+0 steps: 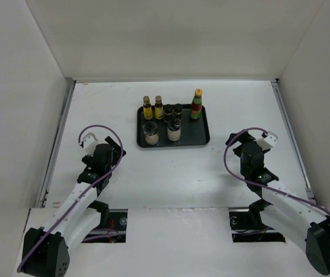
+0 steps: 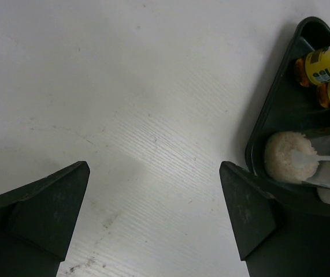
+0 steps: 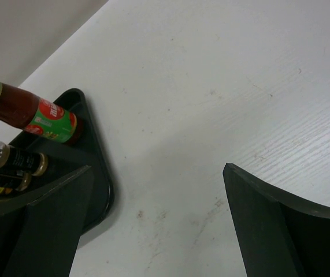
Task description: Organize the condiment bottles
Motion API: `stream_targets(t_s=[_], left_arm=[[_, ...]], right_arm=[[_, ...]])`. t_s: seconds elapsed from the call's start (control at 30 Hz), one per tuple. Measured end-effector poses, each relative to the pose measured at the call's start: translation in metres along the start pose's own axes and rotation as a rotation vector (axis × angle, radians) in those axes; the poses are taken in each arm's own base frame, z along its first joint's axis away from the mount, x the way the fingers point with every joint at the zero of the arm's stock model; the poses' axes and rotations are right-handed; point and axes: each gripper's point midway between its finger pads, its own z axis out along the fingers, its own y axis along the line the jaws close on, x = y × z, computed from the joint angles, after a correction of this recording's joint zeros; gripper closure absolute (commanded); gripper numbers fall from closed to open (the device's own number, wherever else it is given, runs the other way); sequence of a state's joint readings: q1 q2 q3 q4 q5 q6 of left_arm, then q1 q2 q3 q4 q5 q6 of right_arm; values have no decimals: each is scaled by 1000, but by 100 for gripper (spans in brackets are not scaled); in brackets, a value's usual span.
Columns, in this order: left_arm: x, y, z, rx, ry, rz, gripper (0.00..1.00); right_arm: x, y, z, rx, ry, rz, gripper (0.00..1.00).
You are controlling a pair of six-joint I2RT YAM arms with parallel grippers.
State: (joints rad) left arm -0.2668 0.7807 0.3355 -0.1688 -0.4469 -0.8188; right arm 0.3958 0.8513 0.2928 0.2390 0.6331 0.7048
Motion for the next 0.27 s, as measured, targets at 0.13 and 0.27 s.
stream_targets(t_s=[0.13,0.27], left_arm=[[9,-2,2,-2,26,26,0],[7,-8,3,-2,28,36,0]], right_arm=[[-4,3,-2,-15,-8,11,0],[-7,5,-3,-22,-15,19,0]])
